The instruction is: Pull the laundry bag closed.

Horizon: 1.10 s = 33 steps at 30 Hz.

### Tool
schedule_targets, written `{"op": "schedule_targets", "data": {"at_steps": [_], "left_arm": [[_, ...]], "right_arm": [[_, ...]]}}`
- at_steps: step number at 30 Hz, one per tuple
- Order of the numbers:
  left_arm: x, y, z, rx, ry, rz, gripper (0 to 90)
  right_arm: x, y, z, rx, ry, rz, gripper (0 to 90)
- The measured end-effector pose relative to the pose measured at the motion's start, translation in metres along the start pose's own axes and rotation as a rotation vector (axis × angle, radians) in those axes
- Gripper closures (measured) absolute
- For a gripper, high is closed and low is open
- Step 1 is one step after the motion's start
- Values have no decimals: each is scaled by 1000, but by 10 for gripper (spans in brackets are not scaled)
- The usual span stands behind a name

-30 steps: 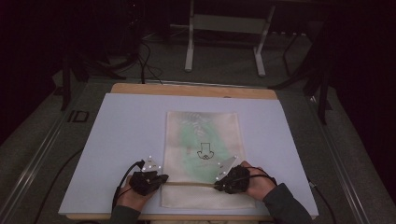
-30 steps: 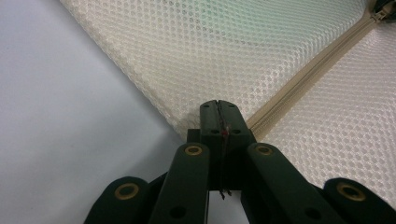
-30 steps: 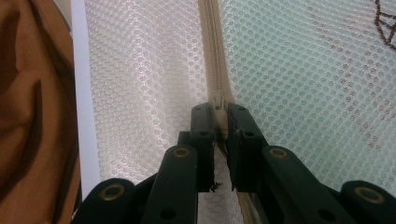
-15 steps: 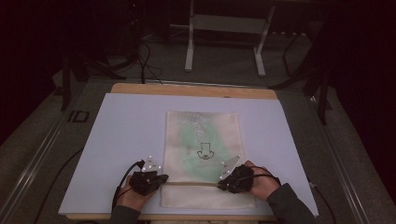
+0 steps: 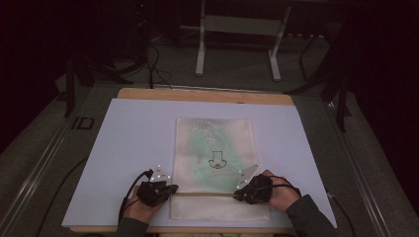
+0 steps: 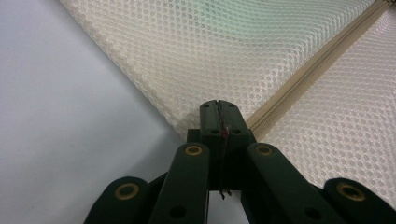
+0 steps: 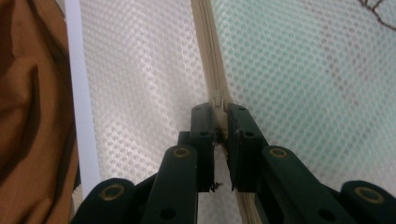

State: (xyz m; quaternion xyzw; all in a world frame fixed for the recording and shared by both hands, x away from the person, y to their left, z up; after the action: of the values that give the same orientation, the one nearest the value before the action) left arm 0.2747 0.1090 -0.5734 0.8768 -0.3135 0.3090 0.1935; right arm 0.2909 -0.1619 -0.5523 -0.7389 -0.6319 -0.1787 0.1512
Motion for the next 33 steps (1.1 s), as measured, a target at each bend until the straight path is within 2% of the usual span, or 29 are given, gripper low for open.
{"op": "schedule_targets", "data": {"at_steps": [33], "left_arm": [[0,0,0,2,-4,3,893]], "right_arm": [[-15,3,-10,-9,3,25,823]]}}
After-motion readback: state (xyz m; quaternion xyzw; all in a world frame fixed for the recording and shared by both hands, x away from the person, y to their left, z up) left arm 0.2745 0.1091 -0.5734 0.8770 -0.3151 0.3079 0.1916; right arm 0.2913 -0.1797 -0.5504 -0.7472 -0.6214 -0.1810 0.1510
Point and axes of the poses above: each handheld gripper's, and its own axes: z roughly forward along the jaws, x roughly out of its top, y roughly to its right, the point moved 6 cm from there along z, roughly forward along the jaws
